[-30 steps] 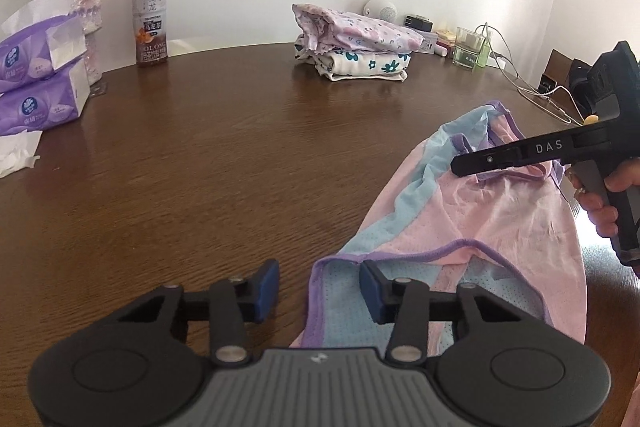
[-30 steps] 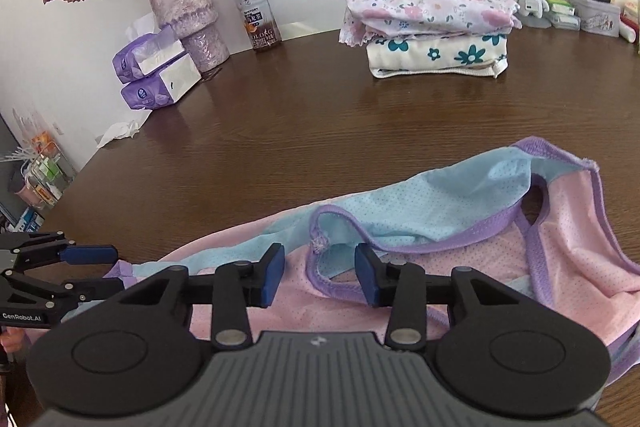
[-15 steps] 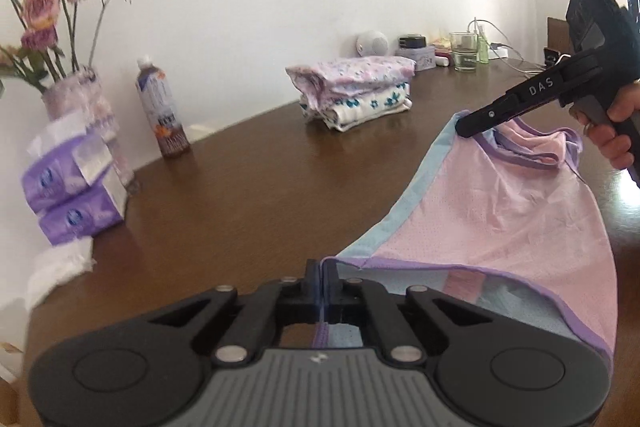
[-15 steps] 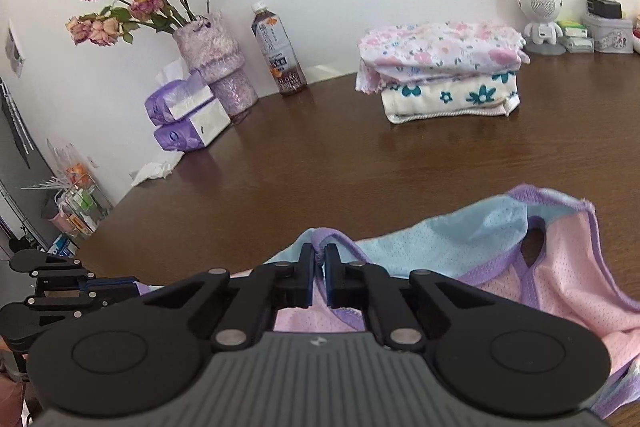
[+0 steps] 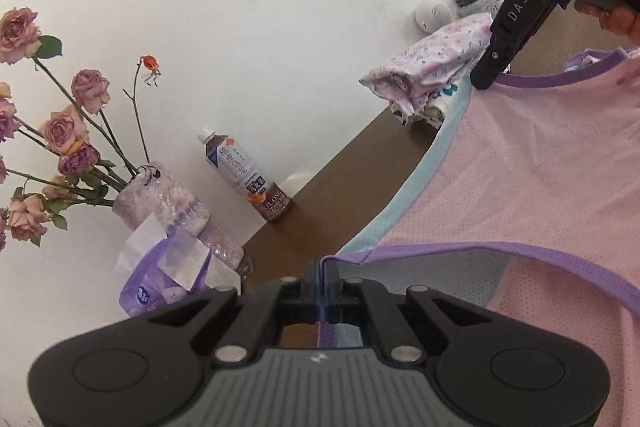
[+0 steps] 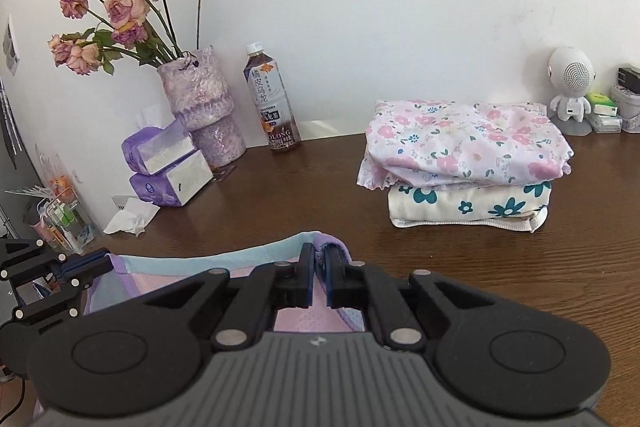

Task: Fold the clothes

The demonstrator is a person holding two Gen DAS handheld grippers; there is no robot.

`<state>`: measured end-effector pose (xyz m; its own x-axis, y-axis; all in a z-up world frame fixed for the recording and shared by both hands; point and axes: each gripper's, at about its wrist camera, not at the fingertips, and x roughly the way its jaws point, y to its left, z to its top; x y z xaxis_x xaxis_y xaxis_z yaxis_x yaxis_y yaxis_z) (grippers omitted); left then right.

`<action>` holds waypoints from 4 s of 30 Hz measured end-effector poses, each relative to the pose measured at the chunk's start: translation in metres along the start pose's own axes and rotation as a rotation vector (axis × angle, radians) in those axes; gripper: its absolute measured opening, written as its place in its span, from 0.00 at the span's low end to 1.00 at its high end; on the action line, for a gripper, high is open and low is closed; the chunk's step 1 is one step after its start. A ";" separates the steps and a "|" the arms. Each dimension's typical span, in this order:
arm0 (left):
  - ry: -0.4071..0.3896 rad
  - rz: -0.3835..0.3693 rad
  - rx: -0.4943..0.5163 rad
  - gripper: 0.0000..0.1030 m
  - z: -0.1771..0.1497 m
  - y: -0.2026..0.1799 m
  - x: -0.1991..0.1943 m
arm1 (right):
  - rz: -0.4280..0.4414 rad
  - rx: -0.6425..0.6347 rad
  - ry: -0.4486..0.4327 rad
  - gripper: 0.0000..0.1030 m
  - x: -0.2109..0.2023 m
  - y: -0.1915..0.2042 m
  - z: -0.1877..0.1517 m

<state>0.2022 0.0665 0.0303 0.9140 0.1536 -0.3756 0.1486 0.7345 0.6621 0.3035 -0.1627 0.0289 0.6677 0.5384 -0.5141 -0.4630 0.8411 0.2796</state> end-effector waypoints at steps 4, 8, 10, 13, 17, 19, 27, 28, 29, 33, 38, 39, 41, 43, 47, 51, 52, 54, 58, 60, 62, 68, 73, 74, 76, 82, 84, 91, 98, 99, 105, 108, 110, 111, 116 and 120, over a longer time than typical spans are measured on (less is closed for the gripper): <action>0.048 0.009 0.000 0.01 -0.012 -0.007 0.023 | -0.016 -0.001 0.038 0.04 0.031 -0.006 -0.007; 0.082 0.019 -0.001 0.02 -0.021 -0.010 0.036 | -0.011 0.009 0.071 0.04 0.053 -0.013 -0.013; 0.090 0.027 0.007 0.02 -0.024 -0.012 0.039 | -0.007 0.005 0.085 0.04 0.061 -0.014 -0.014; 0.105 0.035 0.021 0.03 -0.028 -0.017 0.046 | -0.001 0.002 0.107 0.04 0.072 -0.016 -0.013; 0.123 0.018 0.007 0.06 -0.030 -0.016 0.051 | -0.004 -0.011 0.132 0.04 0.085 -0.018 -0.014; 0.129 0.007 -0.015 0.08 -0.030 -0.013 0.052 | -0.006 -0.021 0.139 0.05 0.089 -0.018 -0.016; 0.184 -0.094 -0.375 0.66 -0.031 0.046 0.028 | 0.052 0.048 0.084 0.49 0.054 -0.023 -0.007; 0.192 -0.085 -0.433 0.70 -0.032 0.055 0.020 | 0.060 0.057 0.058 0.57 0.041 -0.024 -0.005; 0.189 -0.081 -0.466 0.70 -0.035 0.061 0.010 | 0.068 0.062 0.029 0.63 0.025 -0.024 -0.004; 0.118 -0.178 -0.548 0.70 -0.047 0.072 -0.044 | 0.081 0.061 -0.054 0.73 -0.041 -0.024 -0.010; 0.065 -0.337 -0.542 0.70 -0.060 0.043 -0.108 | 0.033 -0.015 -0.032 0.73 -0.104 -0.024 -0.050; 0.059 -0.363 -0.539 0.69 -0.062 0.034 -0.118 | 0.023 -0.034 -0.018 0.72 -0.113 -0.023 -0.060; 0.059 -0.416 -0.547 0.66 -0.066 0.019 -0.133 | 0.015 -0.060 0.012 0.68 -0.127 -0.021 -0.081; 0.056 -0.462 -0.553 0.54 -0.069 0.007 -0.144 | 0.020 -0.059 0.047 0.63 -0.134 -0.023 -0.099; 0.061 -0.522 -0.542 0.44 -0.073 -0.011 -0.157 | -0.014 -0.047 0.084 0.51 -0.142 -0.028 -0.124; 0.088 -0.532 -0.520 0.42 -0.075 -0.025 -0.160 | -0.054 -0.114 0.079 0.49 -0.147 -0.025 -0.133; 0.096 -0.530 -0.523 0.42 -0.075 -0.026 -0.159 | -0.062 -0.141 0.079 0.49 -0.146 -0.023 -0.132; 0.113 -0.528 -0.534 0.42 -0.075 -0.028 -0.155 | -0.062 -0.188 0.086 0.47 -0.142 -0.019 -0.130; 0.137 -0.525 -0.559 0.41 -0.078 -0.029 -0.148 | -0.043 -0.273 0.119 0.44 -0.127 -0.010 -0.125; 0.143 -0.519 -0.572 0.39 -0.080 -0.029 -0.147 | -0.034 -0.302 0.138 0.42 -0.120 -0.008 -0.125; 0.146 -0.508 -0.573 0.31 -0.080 -0.029 -0.147 | -0.032 -0.320 0.140 0.38 -0.117 -0.006 -0.126; 0.140 -0.514 -0.589 0.01 -0.080 -0.020 -0.152 | -0.029 -0.313 0.135 0.03 -0.126 -0.010 -0.127; 0.119 -0.491 -0.616 0.01 -0.080 -0.003 -0.157 | 0.019 -0.268 0.122 0.03 -0.165 -0.022 -0.121; 0.119 -0.486 -0.620 0.01 -0.080 -0.001 -0.157 | 0.027 -0.258 0.124 0.03 -0.174 -0.026 -0.120; 0.122 -0.489 -0.624 0.01 -0.080 -0.001 -0.157 | 0.047 -0.234 0.135 0.03 -0.188 -0.033 -0.117; 0.090 -0.588 -0.626 0.08 -0.076 -0.011 -0.163 | -0.016 -0.239 0.219 0.09 -0.203 -0.042 -0.132; 0.075 -0.613 -0.603 0.12 -0.070 -0.017 -0.166 | -0.001 -0.200 0.200 0.10 -0.209 -0.045 -0.136; 0.096 -0.669 -0.569 0.14 -0.058 -0.040 -0.153 | 0.105 -0.147 0.128 0.45 -0.210 -0.031 -0.142; 0.116 -0.672 -0.551 0.28 -0.060 -0.050 -0.144 | 0.096 -0.149 0.151 0.30 -0.189 -0.017 -0.151; 0.114 -0.674 -0.532 0.25 -0.060 -0.051 -0.146 | 0.098 -0.161 0.157 0.18 -0.188 -0.014 -0.152; 0.107 -0.675 -0.498 0.01 -0.061 -0.041 -0.153 | 0.169 -0.203 0.146 0.07 -0.204 -0.006 -0.143; 0.095 -0.639 -0.527 0.01 -0.061 -0.030 -0.153 | 0.171 -0.168 0.094 0.07 -0.210 -0.011 -0.125; 0.101 -0.617 -0.552 0.01 -0.061 -0.026 -0.149 | 0.148 -0.153 0.089 0.07 -0.203 -0.014 -0.117; 0.108 -0.611 -0.562 0.02 -0.060 -0.025 -0.147 | 0.134 -0.146 0.090 0.07 -0.198 -0.016 -0.113; 0.142 -0.623 -0.583 0.12 -0.066 -0.027 -0.141 | 0.101 -0.081 0.171 0.07 -0.159 -0.026 -0.117; 0.122 -0.628 -0.611 0.30 -0.073 -0.019 -0.148 | 0.115 0.017 0.182 0.23 -0.157 -0.040 -0.129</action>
<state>0.0360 0.0779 0.0260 0.6795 -0.3533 -0.6430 0.3499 0.9264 -0.1393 0.1418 -0.2875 -0.0055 0.4944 0.6141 -0.6152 -0.5190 0.7763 0.3577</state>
